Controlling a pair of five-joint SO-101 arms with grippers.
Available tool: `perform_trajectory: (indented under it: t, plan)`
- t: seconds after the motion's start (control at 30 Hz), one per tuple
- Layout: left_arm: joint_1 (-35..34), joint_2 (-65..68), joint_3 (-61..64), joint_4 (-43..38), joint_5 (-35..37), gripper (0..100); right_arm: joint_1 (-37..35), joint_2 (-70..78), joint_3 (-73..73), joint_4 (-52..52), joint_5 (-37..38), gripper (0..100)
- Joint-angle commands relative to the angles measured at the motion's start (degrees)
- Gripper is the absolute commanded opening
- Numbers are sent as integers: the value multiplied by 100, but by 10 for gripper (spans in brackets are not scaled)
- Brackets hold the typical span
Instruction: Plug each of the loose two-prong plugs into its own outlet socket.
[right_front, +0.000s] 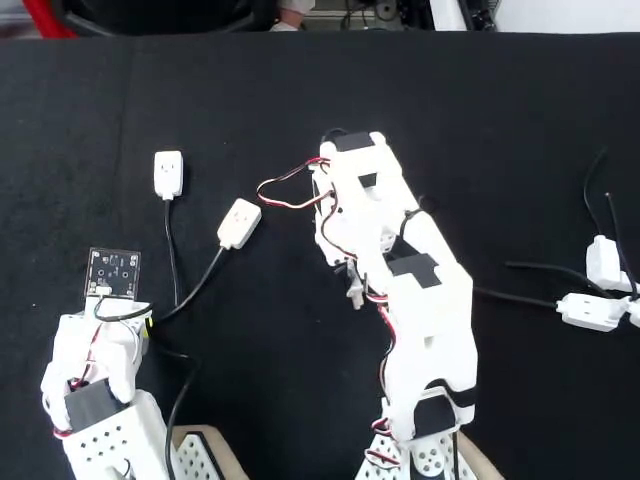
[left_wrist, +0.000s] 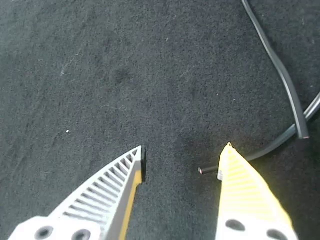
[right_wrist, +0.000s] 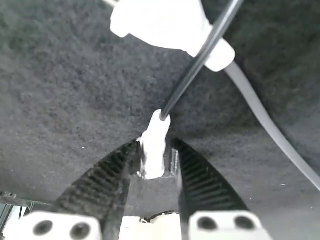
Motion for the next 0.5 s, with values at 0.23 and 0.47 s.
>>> perform_trajectory:
  t: [0.23, 0.47]
  plan:
    - [40, -35, 119, -123, 9, 245, 88, -22, -207, -9, -35, 28]
    - [40, -35, 119, -123, 9, 245, 70, -40, -189, 9, -35, 11]
